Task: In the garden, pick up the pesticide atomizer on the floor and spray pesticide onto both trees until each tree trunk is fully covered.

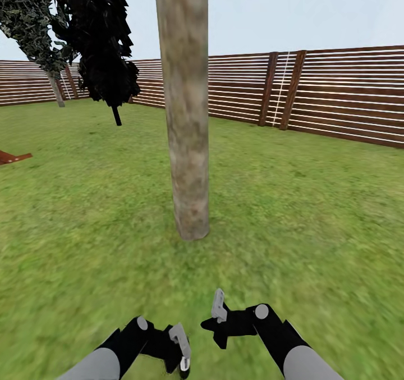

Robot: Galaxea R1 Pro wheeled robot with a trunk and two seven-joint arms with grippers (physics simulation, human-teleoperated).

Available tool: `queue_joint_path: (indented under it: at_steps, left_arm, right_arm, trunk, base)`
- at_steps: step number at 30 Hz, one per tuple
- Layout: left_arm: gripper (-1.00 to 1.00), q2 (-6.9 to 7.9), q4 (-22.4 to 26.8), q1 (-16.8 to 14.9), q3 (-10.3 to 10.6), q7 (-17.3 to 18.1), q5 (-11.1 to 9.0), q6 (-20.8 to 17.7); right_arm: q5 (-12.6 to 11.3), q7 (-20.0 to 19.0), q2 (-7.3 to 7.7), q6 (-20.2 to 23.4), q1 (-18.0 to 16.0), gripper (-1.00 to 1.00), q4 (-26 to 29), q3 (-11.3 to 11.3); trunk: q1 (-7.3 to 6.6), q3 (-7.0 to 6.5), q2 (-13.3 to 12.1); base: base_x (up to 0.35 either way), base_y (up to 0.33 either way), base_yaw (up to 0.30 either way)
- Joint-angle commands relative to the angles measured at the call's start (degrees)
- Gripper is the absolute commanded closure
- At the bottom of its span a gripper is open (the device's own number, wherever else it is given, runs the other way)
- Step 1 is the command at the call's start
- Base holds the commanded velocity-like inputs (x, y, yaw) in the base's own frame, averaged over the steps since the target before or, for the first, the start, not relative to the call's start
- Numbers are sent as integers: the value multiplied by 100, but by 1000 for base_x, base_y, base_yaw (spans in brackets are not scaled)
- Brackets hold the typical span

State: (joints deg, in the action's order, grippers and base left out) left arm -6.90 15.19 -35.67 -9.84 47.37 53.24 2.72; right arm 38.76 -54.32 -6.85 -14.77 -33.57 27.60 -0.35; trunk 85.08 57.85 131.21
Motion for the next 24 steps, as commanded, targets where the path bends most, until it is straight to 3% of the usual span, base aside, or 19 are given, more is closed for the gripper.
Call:
queue_joint_path:
  at_steps: [1,13,16,24]
  left_arm:
    - [100,-51,0,-29,5,0,11,1]
    - [100,-152,2,-129,-34,0,-14,1]
    - [100,-186,2,-133,-31,16,-254,16]
    - [100,-205,2,-133,-36,79,-305,18]
  right_arm:
    - [0,0,0,0,0,100,0,0]
    - [0,0,0,0,0,100,-9,0]
    - [0,0,0,0,0,100,-9,0]
    - [0,0,0,0,0,100,-9,0]
  trunk:
    - [0,0,0]
    - [0,0,0]
    - [0,0,0]
    - [0,0,0]
  base:
    - [0,0,0]
    - [0,0,0]
    - [0,0,0]
    - [0,0,0]
